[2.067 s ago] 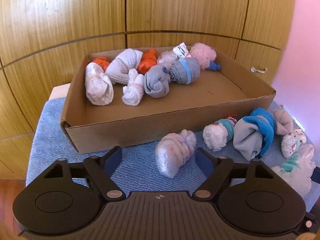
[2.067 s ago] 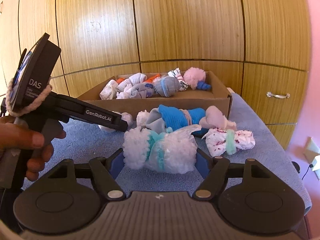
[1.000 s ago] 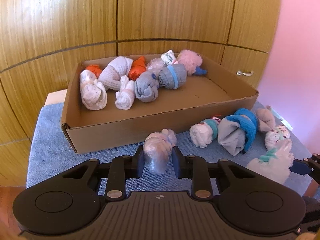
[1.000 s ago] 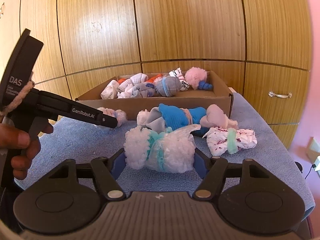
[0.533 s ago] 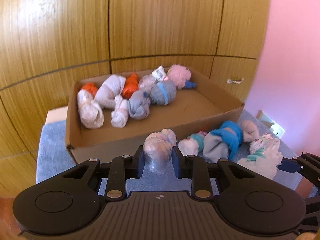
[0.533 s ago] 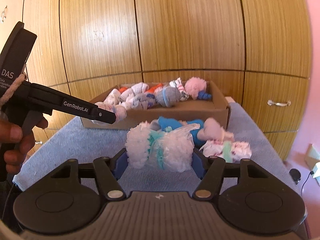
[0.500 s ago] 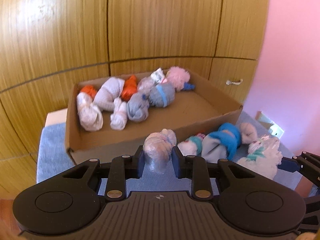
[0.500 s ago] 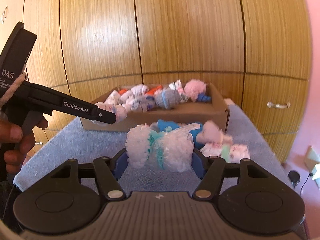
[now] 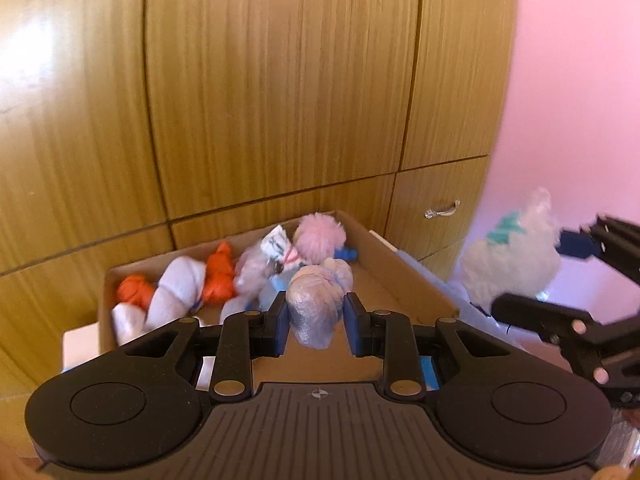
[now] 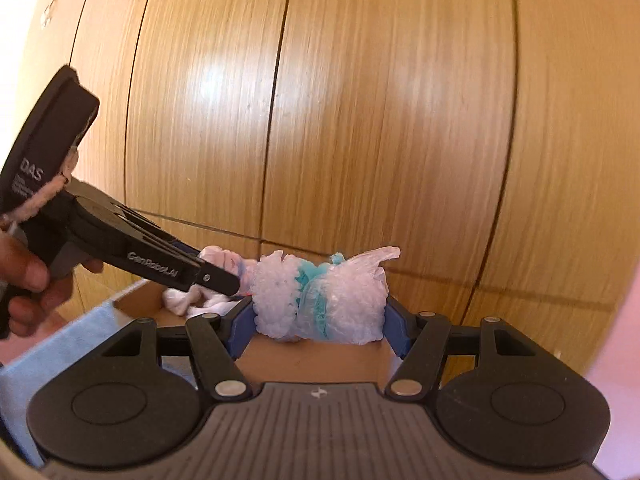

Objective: Organize objects
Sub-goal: 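Carry both held bundles over the box and lower them inside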

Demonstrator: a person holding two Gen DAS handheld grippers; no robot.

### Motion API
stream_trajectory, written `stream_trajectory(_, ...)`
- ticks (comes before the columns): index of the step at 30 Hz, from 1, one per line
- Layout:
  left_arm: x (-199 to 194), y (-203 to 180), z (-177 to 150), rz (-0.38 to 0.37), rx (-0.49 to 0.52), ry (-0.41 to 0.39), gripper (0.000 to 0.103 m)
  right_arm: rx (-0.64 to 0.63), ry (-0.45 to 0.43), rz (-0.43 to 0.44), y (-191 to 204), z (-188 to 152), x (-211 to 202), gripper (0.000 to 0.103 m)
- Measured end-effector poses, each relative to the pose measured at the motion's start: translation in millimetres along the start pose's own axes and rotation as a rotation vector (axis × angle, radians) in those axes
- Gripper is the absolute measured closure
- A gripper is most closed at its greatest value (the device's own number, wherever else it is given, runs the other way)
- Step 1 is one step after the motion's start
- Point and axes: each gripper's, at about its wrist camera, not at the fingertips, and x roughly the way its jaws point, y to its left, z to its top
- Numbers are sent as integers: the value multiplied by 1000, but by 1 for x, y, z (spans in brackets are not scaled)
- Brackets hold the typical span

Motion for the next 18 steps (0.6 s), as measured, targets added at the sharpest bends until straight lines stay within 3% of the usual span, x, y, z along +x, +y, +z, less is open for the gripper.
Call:
stream_trajectory(11, 92, 18, -7, -60, -46, 211, 68, -108, 212, 123, -30, -9, 110, 41)
stream_trajectory(18, 126, 30, -8, -83, -80, 254, 69, -185, 300, 184, -25, -19, 145, 41)
